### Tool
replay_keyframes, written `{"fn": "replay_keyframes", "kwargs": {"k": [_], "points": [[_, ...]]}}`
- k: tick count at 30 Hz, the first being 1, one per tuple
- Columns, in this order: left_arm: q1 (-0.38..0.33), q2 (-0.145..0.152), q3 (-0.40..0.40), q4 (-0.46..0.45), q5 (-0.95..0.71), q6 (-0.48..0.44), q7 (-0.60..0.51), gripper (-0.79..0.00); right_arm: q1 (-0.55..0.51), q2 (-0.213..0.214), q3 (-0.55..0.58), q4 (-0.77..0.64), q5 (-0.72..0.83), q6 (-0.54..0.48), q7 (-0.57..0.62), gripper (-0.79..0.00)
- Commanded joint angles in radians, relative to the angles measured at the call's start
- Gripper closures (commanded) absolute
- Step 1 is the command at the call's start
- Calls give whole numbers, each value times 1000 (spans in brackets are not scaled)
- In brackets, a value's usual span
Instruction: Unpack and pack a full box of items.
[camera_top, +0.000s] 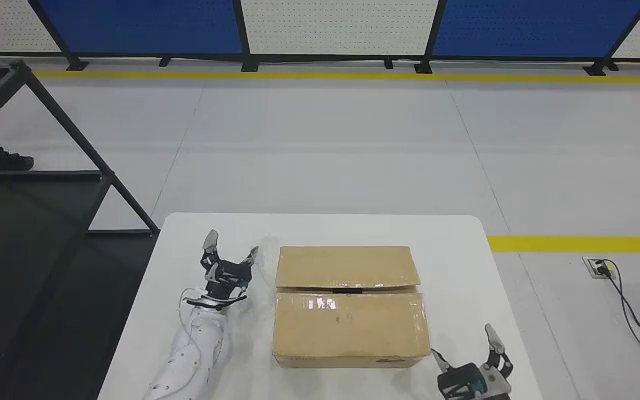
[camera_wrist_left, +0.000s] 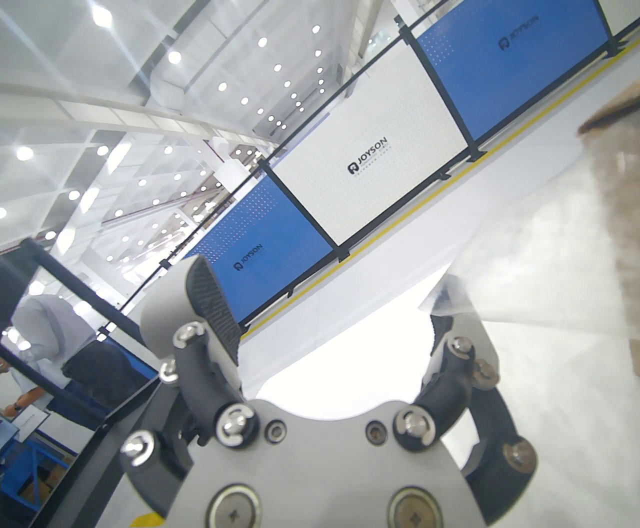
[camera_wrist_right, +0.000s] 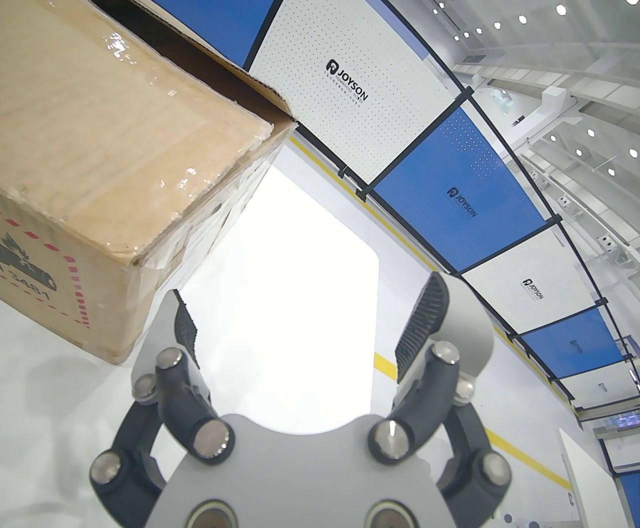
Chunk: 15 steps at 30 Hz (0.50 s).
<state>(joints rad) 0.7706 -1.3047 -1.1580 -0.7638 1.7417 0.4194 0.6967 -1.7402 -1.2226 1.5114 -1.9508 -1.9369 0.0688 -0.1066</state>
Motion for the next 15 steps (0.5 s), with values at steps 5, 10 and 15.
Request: {"fn": "replay_keyframes", "kwargs": {"k": [5, 10, 15], "points": [[72, 12, -48, -61, 5, 89, 20, -785, 28, -1, -3, 8, 0, -21, 3, -785], [146, 18, -90, -134, 8, 186, 22, -785, 57, -2, -8, 18, -1, -42, 6, -785], [204, 22, -121, -199, 33, 276, -2, -785, 84, -2, -13, 28, -3, -62, 11, -785]]}}
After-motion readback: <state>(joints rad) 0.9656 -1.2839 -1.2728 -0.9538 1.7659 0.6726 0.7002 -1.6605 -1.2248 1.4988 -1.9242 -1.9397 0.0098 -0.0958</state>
